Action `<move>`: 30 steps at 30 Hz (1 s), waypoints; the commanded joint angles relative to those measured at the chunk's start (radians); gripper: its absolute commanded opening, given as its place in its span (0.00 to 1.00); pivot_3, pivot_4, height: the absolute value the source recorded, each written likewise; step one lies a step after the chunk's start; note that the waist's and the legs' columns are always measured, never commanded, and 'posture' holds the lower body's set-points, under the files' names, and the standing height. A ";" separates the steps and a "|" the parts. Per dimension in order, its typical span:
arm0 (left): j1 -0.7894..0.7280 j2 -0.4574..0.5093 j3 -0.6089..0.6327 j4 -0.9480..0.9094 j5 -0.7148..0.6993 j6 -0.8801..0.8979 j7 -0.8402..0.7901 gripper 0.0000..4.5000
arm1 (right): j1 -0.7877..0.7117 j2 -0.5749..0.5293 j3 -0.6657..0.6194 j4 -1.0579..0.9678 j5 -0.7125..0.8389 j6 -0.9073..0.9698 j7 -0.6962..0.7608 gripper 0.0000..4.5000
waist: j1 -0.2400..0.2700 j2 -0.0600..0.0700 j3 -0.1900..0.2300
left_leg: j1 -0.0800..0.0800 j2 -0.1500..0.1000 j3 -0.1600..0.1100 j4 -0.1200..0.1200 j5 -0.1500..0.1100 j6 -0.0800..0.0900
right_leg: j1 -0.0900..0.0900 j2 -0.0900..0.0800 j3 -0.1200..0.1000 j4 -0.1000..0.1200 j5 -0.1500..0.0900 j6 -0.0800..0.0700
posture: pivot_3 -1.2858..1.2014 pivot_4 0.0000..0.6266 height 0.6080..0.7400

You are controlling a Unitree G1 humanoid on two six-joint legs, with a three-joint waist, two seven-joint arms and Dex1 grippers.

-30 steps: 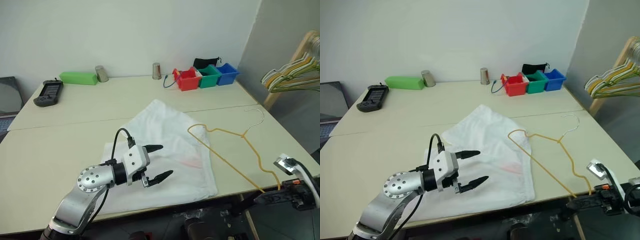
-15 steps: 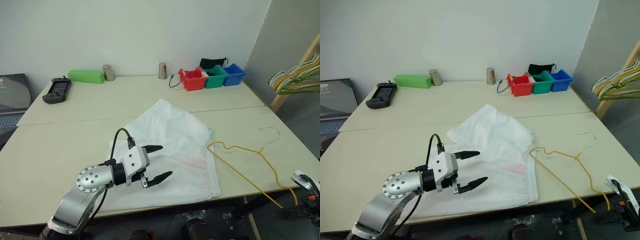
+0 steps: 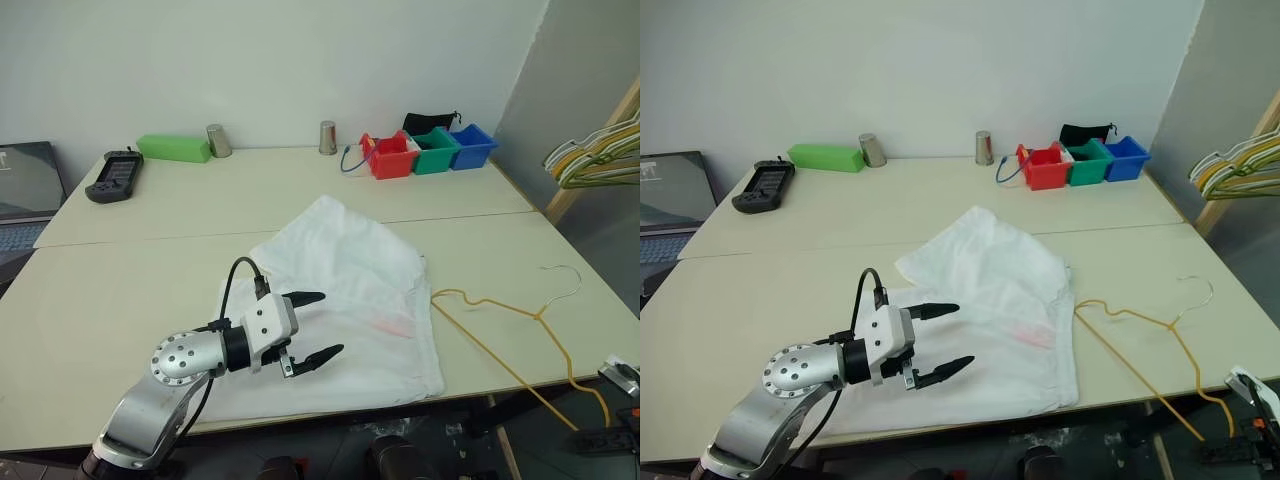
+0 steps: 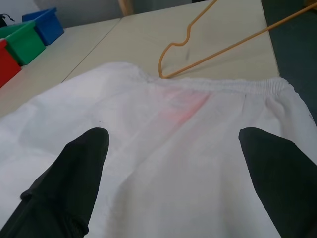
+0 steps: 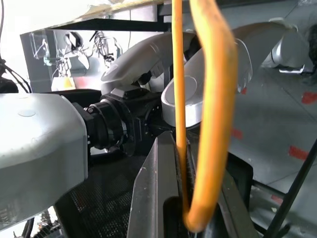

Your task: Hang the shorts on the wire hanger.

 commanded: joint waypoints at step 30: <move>0.002 0.014 0.017 -0.036 0.008 -0.008 0.003 1.00 | -0.238 0.251 0.012 -0.146 0.171 0.251 -0.326 0.00 | 0.009 0.000 0.000 | -0.006 0.000 -0.001 -0.001 -0.002 0.002 | 0.000 0.000 -0.001 -0.008 0.003 0.005 | 0.49 0.11 1.00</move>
